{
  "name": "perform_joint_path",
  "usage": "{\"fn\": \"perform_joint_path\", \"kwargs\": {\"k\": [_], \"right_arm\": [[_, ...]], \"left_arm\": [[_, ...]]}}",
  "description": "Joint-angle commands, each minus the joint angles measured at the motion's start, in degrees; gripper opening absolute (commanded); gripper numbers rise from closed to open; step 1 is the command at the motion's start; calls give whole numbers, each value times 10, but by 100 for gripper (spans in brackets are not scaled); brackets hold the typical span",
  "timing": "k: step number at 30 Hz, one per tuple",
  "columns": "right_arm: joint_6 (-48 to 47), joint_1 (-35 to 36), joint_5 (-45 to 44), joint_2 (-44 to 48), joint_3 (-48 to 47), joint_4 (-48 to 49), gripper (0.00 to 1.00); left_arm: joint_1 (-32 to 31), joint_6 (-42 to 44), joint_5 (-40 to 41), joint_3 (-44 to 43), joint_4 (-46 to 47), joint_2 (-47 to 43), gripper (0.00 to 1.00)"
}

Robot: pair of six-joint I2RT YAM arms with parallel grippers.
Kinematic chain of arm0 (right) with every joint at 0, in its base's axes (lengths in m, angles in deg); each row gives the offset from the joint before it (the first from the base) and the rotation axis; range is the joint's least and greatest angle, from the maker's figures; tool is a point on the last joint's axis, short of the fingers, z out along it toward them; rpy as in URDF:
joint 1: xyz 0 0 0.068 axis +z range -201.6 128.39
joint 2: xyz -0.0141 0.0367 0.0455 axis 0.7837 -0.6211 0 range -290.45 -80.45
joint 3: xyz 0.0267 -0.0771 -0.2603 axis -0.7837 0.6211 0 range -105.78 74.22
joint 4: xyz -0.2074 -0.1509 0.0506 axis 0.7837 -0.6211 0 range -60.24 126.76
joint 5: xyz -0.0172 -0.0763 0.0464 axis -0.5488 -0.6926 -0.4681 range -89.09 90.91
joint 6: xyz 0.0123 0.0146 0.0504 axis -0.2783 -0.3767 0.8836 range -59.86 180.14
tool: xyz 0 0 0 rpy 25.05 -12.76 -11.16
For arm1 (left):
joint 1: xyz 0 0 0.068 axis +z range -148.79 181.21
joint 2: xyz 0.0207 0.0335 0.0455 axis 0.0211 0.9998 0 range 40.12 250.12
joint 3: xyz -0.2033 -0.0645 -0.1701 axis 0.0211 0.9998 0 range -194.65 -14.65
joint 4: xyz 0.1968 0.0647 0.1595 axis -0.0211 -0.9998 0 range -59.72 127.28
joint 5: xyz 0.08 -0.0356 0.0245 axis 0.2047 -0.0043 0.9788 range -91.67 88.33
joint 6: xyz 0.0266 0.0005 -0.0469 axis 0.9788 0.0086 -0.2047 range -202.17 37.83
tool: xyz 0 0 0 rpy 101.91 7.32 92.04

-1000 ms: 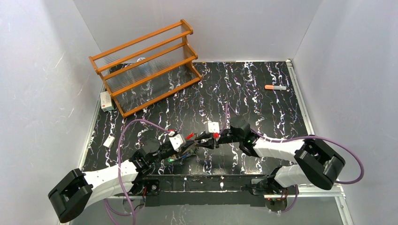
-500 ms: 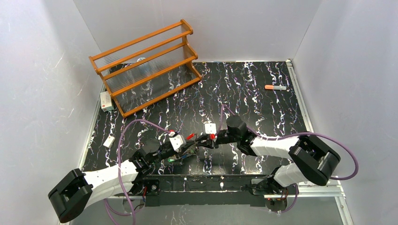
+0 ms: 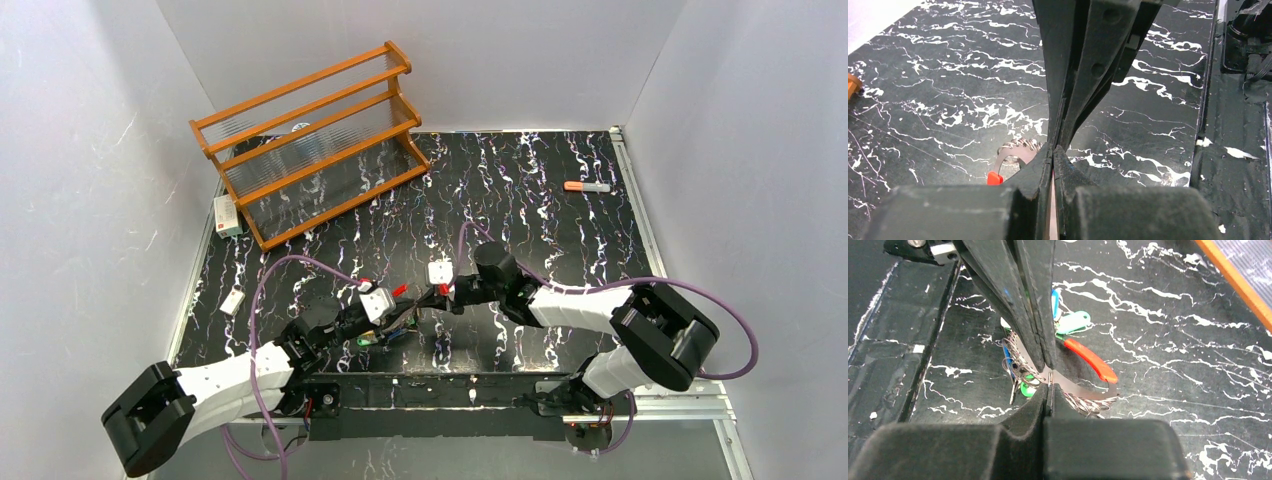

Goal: Put the keys on the keyring

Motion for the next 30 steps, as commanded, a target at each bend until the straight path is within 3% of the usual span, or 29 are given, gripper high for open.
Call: {"fn": "perform_joint_path", "kwargs": {"k": [1, 7, 11, 20, 30], "right_arm": [[-30, -1, -28, 16, -37, -79, 1], [-33, -1, -87, 54, -27, -166, 1], [-31, -1, -105, 66, -34, -233, 1], [1, -1, -107, 18, -123, -432, 1], [62, 0, -67, 5, -125, -403, 1]], "left_arm": [[-1, 14, 13, 4, 20, -12, 3], [-1, 39, 29, 5, 13, -2, 36], [-1, 72, 7, -2, 0, 20, 45], [-1, 119, -61, -34, -6, 117, 46], [-1, 136, -118, -85, -6, 219, 34]]}}
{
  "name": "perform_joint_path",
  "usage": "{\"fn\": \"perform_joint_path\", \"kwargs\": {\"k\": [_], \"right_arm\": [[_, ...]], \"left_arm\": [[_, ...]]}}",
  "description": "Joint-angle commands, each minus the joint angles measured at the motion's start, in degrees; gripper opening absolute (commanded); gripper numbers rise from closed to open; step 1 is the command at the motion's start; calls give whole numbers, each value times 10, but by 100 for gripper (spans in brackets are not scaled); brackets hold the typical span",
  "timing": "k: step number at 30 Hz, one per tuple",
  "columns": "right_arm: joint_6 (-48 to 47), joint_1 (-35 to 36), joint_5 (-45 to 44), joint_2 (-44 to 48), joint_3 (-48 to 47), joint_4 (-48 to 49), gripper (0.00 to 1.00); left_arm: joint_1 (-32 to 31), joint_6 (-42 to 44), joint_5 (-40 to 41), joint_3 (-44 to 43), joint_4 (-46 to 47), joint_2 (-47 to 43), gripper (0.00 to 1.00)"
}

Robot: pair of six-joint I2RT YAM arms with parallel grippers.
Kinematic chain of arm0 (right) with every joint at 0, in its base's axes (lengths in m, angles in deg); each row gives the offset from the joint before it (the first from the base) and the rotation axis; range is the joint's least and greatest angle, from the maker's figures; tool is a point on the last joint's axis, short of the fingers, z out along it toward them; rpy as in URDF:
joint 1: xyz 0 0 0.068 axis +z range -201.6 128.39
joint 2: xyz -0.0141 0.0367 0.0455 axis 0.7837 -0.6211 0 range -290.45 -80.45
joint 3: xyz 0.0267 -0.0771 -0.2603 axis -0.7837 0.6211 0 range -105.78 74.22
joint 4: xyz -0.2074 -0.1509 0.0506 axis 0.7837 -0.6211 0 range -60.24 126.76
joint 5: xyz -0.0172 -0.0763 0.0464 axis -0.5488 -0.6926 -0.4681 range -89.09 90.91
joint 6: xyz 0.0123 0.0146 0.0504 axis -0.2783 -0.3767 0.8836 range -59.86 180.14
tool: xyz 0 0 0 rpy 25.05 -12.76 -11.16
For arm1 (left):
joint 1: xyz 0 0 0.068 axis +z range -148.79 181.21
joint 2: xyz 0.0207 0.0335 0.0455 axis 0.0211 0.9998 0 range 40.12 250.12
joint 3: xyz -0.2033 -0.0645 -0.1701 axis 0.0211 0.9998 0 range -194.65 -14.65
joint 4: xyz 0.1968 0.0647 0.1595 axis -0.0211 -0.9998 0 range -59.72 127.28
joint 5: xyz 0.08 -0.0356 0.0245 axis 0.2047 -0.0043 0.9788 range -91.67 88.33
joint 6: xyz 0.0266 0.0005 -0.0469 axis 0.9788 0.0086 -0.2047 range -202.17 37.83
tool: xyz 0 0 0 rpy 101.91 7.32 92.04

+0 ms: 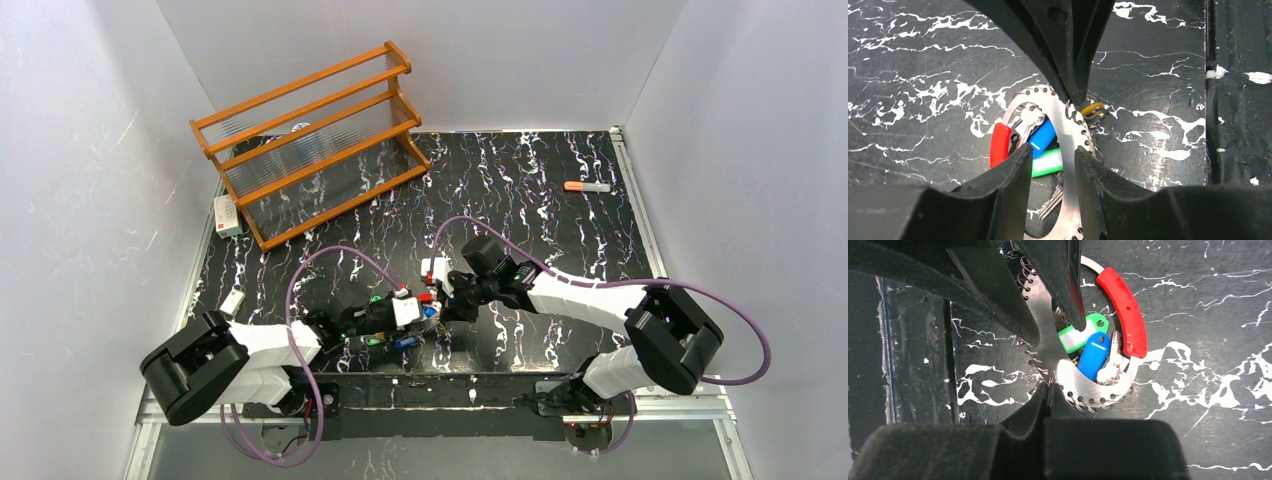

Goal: Put the keys on the keyring

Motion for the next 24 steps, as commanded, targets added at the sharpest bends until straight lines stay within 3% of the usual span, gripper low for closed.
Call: {"fn": "perform_joint_path", "kwargs": {"k": [1, 9, 24], "right_arm": [[33, 0, 26, -14, -20, 1, 1], [36, -1, 28, -12, -18, 21, 1], [32, -1, 38, -2, -14, 28, 1]], "left_arm": [[-1, 13, -45, -31, 4, 19, 33], [-3, 2, -89, -49, 22, 60, 24], [-15, -27, -84, -51, 83, 114, 12]]}}
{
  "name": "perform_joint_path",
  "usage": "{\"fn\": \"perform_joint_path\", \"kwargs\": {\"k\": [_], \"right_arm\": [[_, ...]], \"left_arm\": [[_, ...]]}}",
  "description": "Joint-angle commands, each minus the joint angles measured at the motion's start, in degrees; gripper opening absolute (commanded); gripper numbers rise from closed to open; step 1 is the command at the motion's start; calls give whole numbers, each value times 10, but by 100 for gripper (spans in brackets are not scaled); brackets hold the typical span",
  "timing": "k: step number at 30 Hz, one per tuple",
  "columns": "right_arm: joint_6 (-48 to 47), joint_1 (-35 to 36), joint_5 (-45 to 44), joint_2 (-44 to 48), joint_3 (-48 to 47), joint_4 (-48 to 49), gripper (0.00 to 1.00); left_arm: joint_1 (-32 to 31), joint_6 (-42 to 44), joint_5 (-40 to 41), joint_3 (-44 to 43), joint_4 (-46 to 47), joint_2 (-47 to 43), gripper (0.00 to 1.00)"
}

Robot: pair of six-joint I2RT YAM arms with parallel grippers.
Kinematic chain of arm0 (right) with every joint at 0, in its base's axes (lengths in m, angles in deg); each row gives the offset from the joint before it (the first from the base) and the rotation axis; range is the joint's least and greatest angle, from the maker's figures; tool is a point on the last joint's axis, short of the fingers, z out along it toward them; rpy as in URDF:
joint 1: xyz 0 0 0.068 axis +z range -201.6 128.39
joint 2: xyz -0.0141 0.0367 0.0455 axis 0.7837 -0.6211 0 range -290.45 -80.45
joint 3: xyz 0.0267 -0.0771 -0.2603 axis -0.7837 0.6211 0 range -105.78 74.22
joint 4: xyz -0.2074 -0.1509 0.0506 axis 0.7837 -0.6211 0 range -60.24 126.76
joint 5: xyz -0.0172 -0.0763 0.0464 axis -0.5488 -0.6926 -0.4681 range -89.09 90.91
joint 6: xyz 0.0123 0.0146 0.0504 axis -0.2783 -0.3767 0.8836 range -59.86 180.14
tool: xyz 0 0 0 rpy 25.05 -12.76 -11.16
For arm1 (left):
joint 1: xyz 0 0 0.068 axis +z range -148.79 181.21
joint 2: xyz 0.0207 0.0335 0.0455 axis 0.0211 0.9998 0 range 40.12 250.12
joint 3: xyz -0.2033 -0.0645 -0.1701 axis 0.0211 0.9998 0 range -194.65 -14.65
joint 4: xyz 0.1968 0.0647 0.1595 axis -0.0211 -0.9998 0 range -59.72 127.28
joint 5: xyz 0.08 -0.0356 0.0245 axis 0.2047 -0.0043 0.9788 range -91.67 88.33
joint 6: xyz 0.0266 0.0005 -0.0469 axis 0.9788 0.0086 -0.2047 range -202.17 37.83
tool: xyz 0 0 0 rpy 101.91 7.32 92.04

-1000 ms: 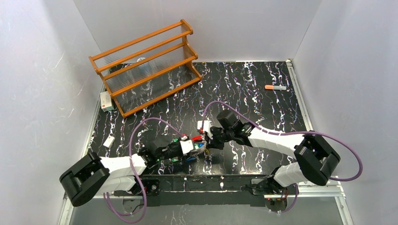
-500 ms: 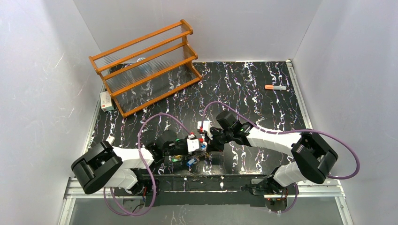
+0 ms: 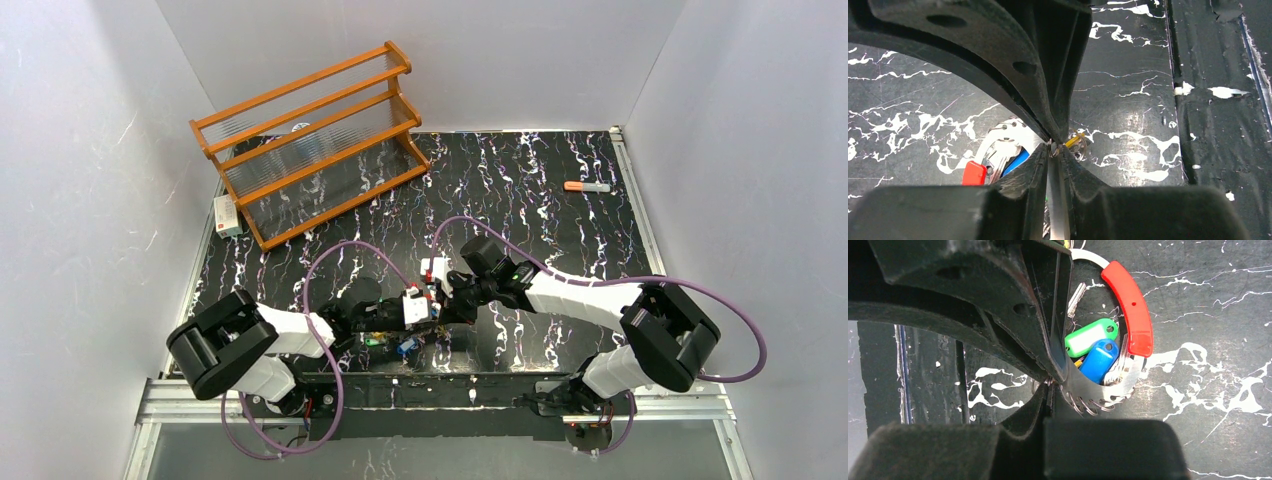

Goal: Put the keys on the keyring

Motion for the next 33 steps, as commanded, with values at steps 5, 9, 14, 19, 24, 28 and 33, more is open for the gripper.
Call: {"fn": "perform_joint_path", "kwargs": {"k": [5, 9, 14, 19, 24, 28, 33], "right_arm": [[-8, -1, 24, 15, -14, 22, 1], [-14, 0, 22, 16, -14, 24, 1], [-20, -1, 22, 19, -13, 29, 1], [-34, -1, 25, 24, -14, 30, 1], [-46, 0, 30, 24, -20, 27, 1], [-47, -1, 32, 22, -23, 27, 1], [-48, 0, 37, 21, -27, 24, 1]], "left_arm": [[-8, -13, 2, -9, 30, 16, 2], [-8, -13, 17, -2, 29, 6, 0], [-8, -18, 32, 11, 30, -25, 9], [-7, -13, 83, 43, 29, -91, 18], [-8, -6, 96, 59, 30, -126, 22], [-8, -2, 71, 54, 29, -113, 29], [-7, -6, 44, 39, 29, -82, 37]]}}
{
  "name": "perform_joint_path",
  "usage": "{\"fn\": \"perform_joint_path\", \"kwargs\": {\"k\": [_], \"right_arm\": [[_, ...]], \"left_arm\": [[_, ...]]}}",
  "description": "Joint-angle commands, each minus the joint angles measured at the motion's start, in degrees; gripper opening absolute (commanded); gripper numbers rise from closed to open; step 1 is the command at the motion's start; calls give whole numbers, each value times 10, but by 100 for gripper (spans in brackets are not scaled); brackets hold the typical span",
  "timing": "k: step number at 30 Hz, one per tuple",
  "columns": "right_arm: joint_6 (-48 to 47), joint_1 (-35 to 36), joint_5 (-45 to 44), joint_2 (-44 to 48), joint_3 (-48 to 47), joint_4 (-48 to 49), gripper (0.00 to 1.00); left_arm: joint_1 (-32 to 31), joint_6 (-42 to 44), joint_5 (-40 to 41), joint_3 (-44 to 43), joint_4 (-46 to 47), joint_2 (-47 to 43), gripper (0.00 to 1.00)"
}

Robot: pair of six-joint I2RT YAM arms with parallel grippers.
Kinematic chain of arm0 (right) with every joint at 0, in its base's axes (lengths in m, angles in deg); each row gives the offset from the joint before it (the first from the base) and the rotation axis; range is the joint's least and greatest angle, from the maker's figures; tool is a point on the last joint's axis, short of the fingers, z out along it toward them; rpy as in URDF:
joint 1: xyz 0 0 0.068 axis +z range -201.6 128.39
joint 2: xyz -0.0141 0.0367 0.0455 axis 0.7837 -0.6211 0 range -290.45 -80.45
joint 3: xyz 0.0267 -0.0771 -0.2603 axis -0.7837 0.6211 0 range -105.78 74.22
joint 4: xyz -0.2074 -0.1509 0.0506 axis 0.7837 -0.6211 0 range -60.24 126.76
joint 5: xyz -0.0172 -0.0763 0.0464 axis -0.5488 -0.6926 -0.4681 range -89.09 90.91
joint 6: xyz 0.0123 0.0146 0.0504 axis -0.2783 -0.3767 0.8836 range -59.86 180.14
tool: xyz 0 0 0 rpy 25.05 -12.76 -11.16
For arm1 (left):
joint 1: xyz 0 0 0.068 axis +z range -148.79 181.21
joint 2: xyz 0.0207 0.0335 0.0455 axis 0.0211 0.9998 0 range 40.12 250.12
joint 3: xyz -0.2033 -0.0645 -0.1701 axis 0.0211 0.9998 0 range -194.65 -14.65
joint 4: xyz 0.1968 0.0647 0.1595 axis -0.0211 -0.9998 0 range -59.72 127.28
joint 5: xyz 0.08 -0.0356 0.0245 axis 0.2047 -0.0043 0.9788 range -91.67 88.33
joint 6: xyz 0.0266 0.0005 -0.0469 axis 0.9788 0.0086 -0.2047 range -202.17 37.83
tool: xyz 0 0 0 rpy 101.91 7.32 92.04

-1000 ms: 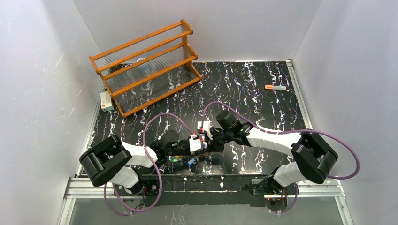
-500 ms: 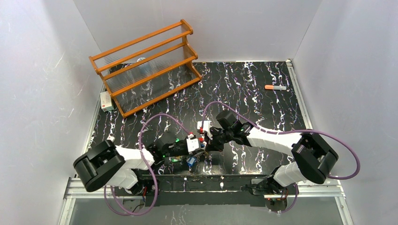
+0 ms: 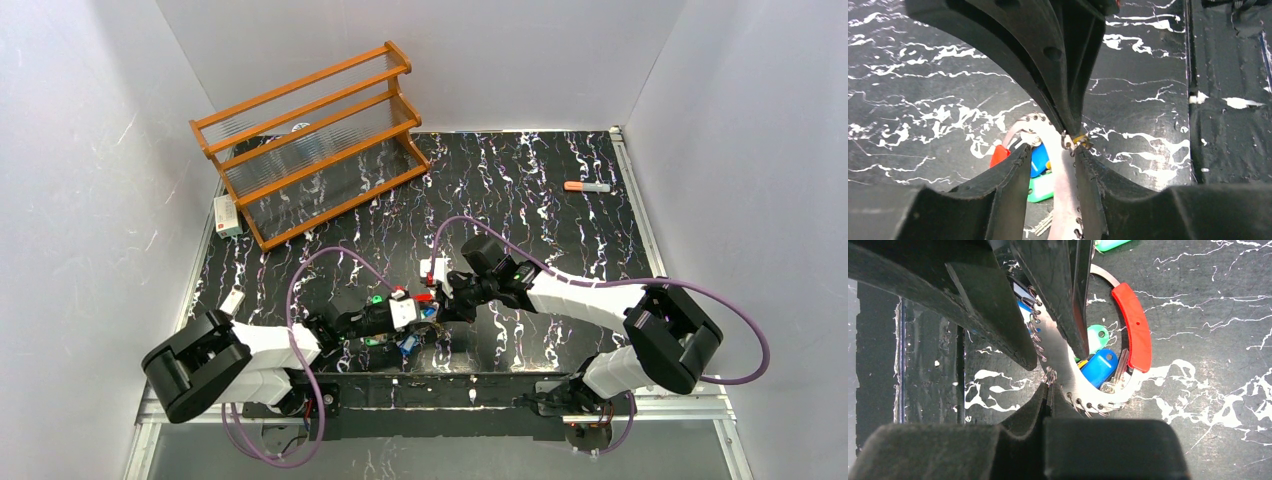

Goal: Put the keys on the keyring

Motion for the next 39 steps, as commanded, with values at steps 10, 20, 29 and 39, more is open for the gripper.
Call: {"fn": "perform_joint_path", "kwargs": {"k": [10, 20, 29, 39], "right_arm": [[-11, 0, 22, 12, -28, 10, 1], [-17, 0, 29, 13, -29, 12, 1], [-12, -2, 5, 18, -26, 28, 7], [103, -75, 65, 144, 108, 281, 45]], "left_arm": [[-2, 4, -42, -38, 9, 58, 16], [-3, 1, -40, -42, 12, 73, 0], [-3, -8, -21, -35, 15, 52, 0], [-3, -123, 79, 34, 184, 15, 0]]}}
